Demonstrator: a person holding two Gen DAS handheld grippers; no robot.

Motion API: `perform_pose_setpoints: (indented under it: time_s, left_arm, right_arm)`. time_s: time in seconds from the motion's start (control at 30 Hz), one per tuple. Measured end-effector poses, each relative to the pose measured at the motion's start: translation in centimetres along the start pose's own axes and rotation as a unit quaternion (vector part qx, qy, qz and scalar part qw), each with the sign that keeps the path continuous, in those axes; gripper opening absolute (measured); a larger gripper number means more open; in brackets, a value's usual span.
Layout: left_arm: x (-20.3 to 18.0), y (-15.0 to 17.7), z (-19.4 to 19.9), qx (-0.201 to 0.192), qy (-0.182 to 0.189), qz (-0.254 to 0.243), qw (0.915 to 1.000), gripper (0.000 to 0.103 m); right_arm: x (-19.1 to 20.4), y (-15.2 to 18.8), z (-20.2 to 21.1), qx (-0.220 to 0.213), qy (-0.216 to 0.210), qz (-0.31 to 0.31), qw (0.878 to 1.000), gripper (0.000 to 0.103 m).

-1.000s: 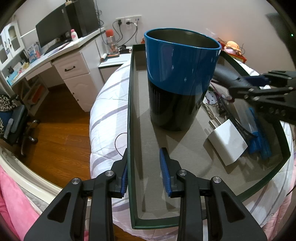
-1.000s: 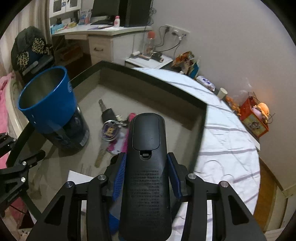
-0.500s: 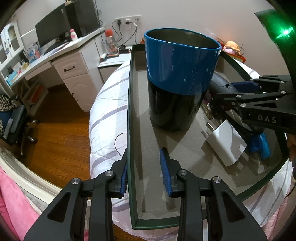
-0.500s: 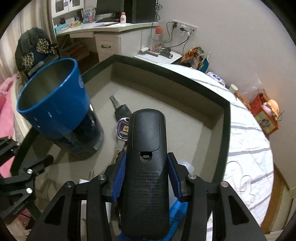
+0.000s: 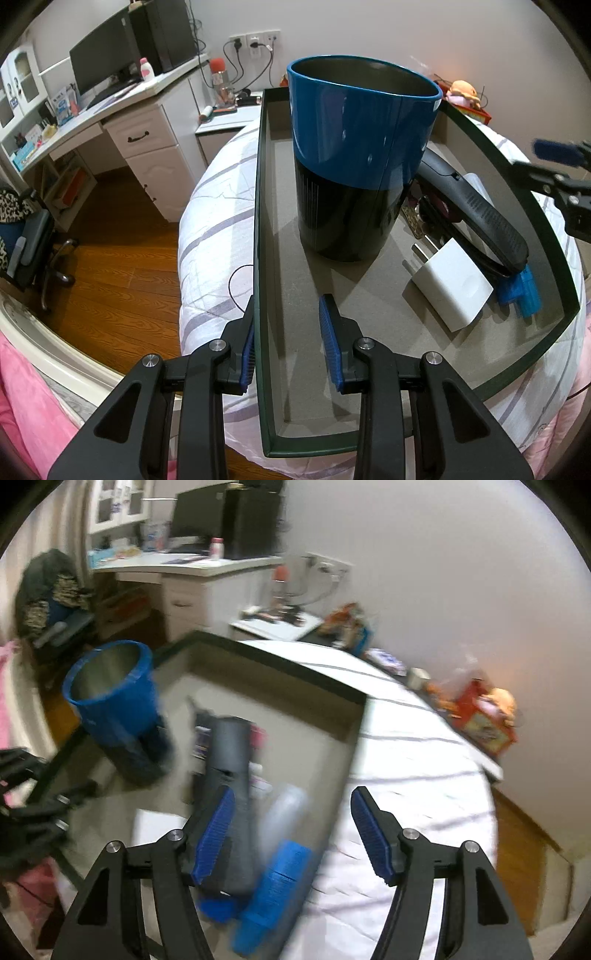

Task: Organize rigid objects
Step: 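Lower the remote into the tray beside the charger and open the right tool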

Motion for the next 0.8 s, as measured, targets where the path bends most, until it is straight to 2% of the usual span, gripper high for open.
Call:
perform_pose_setpoints:
  time_s: [0.1, 0.43, 0.5, 0.53, 0.57, 0.63, 0.8]
  left_arm:
    - [-0.1, 0.0, 0.0, 0.001, -0.005, 0.0, 1.0, 0.03]
    - [-0.5, 0.2, 0.1, 0.001, -0.003, -0.001, 1.0, 0.037]
    - [-0.6, 0.1, 0.1, 0.0, -0.003, -0.001, 1.0, 0.037]
    - [-0.6, 0.1, 0.1, 0.0, -0.004, -0.001, 1.0, 0.037]
    - [-0.6, 0.0, 0.2, -0.001, -0.007, -0.001, 1.0, 0.037]
    - [-0.8, 0.0, 0.2, -0.001, -0.013, -0.002, 0.9999, 0.037]
    - [-1.5, -0.3, 0.2, -0.002, -0.015, -0.009, 0.9998, 0.038]
  right_arm:
    - [-1.4, 1.0, -0.3, 0.019, 0.021, -0.006, 1.0, 0.068]
    - [-1.6, 2.3, -1.8, 0.046, -0.006, -0.013, 0.999, 0.068]
    - [-1.7, 2.6, -2.0, 0.048, -0.019, -0.021, 0.998, 0.055]
    - [-1.7, 2.8, -2.2, 0.053, -0.022, -0.023, 0.998, 0.036]
    - [-1.9, 3.2, -2.5, 0.059, -0.025, -0.024, 0.998, 0.027]
    - [-2.0, 3.7, -2.7, 0.067, -0.045, -0.031, 0.996, 0.025]
    - [-1.9, 4.5, -2.8, 0.072, -0.047, -0.026, 0.996, 0.025]
Point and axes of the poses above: each gripper's, at about its wrist camera, not at the fingertips, and z roughly against the way its jaws point, x to its left, y to its underside, the point moved 7 cm from there along -z, roughly the way its jaws point, and after that the axes turned 4 degrees about -y, right-handed, at the moved point
